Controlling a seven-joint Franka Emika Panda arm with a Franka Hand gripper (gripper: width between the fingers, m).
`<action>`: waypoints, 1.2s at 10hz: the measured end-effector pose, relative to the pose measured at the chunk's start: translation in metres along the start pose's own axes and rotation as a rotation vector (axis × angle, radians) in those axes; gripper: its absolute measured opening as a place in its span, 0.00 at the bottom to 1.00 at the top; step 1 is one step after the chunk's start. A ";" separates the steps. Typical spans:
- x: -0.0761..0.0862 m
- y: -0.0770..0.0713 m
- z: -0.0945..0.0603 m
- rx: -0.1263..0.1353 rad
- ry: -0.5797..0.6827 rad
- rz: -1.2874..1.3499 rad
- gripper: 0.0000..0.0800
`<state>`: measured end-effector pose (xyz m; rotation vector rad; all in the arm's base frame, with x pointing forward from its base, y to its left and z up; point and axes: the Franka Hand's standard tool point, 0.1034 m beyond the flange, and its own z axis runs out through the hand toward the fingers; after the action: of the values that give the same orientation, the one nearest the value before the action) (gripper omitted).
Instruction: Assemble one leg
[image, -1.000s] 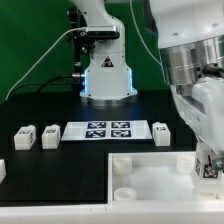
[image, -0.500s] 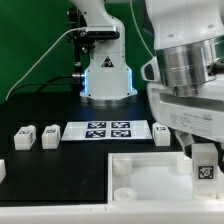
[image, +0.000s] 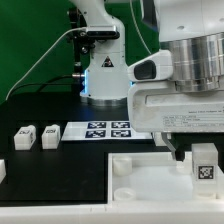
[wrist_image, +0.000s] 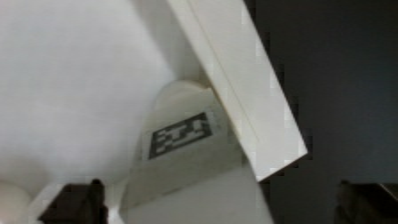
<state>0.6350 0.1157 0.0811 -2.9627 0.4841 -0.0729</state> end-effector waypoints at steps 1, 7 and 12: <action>0.004 0.003 -0.002 -0.018 0.003 -0.161 0.81; 0.005 0.005 -0.001 -0.012 0.004 0.091 0.37; 0.002 0.011 0.000 0.000 0.030 0.804 0.37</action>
Offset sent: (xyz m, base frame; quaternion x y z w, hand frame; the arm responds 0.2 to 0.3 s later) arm 0.0000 0.0000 0.0000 0.0000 0.0000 0.0000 1.0000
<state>0.6334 0.1046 0.0793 -2.5339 1.6060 -0.0285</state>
